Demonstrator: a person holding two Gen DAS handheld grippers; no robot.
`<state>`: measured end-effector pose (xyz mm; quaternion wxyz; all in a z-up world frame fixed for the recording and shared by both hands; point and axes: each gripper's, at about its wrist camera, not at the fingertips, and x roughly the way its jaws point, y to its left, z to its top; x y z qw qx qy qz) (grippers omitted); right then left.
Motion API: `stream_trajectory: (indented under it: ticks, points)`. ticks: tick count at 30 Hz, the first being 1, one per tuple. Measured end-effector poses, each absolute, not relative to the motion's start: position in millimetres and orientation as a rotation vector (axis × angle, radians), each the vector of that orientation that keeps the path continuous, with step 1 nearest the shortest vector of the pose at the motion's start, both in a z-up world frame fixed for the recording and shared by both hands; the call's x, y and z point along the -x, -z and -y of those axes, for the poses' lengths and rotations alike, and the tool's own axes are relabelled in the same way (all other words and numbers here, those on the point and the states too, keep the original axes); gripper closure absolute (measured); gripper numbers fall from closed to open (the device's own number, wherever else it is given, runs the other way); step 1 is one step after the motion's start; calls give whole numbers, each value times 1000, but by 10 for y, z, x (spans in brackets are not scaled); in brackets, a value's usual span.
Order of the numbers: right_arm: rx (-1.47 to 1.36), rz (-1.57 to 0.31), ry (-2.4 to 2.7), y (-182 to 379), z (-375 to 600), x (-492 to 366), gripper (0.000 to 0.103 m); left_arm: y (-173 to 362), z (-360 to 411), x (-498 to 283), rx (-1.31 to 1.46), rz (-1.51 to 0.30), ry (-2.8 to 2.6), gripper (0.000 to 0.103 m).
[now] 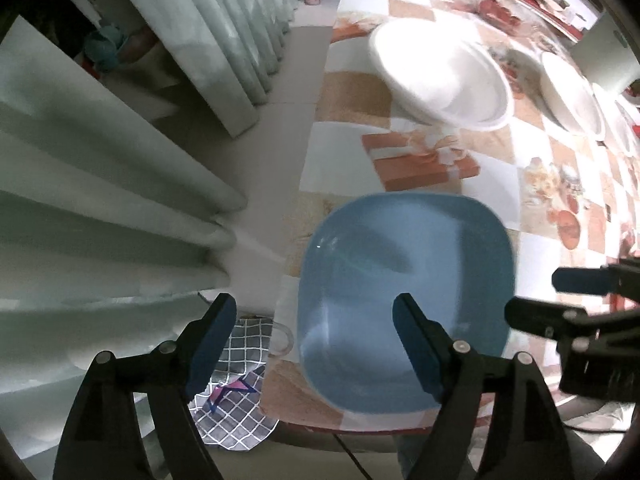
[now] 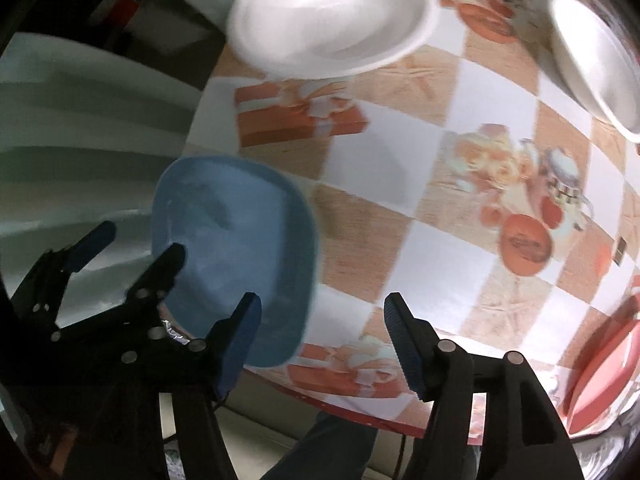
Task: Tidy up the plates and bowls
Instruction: 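Lower the blue plate onto the green plate and open both tools, then move both tools to the pink square plate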
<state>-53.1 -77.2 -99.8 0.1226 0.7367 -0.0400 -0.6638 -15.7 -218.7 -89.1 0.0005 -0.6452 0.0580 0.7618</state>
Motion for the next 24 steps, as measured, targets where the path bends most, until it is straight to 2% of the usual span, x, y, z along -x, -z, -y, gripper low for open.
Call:
stream_trajectory:
  ticks: [1, 2, 5, 10, 18, 24]
  points:
    - [-2150, 119, 1945, 972, 713, 521, 17, 851, 2156, 138, 2019, -185, -2391, 17]
    - [-2150, 124, 1960, 939, 619, 500, 13, 824, 2129, 120, 2013, -188, -2387, 16]
    - [-2166, 151, 1974, 894, 414, 461, 12, 737, 1970, 55, 2000, -186, -2349, 11]
    - [-2209, 239, 2011, 805, -79, 291, 12, 669, 1575, -60, 1993, -157, -2228, 10]
    - [-2276, 446, 2149, 656, -1140, -153, 12, 664, 562, -178, 1927, -290, -1986, 10]
    - [-2352, 707, 2263, 643, -2036, -583, 12, 670, -310, -245, 1832, -469, -1844, 10]
